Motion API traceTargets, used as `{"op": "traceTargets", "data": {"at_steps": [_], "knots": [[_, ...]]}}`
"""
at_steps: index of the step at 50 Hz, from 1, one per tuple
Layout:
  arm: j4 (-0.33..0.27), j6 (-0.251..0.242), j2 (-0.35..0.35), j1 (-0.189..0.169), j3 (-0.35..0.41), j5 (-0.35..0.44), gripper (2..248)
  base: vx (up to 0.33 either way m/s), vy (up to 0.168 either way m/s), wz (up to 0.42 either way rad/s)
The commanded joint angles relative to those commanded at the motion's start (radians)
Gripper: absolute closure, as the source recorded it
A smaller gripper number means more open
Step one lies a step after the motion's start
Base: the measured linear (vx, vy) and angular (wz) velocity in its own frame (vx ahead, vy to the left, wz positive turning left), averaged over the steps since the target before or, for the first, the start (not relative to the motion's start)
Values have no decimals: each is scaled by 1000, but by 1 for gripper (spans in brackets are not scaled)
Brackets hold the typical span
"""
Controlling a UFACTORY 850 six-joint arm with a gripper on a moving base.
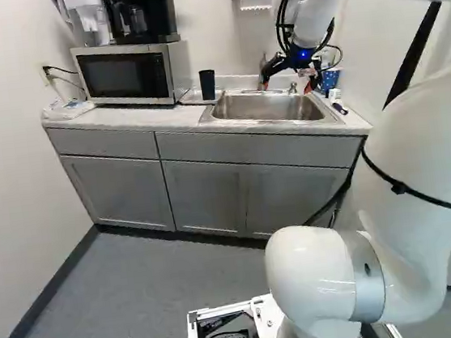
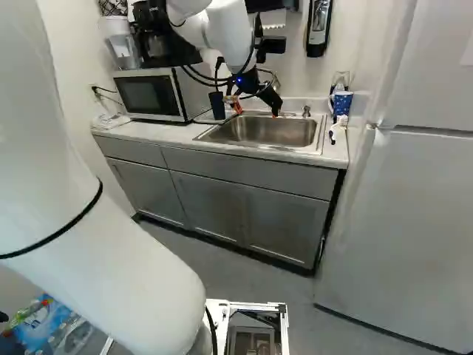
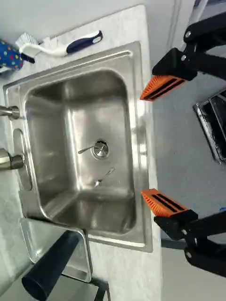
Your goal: Rinse the cup and place it in the tray
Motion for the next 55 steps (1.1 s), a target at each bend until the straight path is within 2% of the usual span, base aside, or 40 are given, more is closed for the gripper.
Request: {"op": "traceTargets", "data": {"at_steps": [11, 55], "knots": [[0, 0, 0, 0, 0, 0, 3, -154, 24, -229], [0, 0, 0, 0, 0, 0, 3, -146, 67, 0]]}}
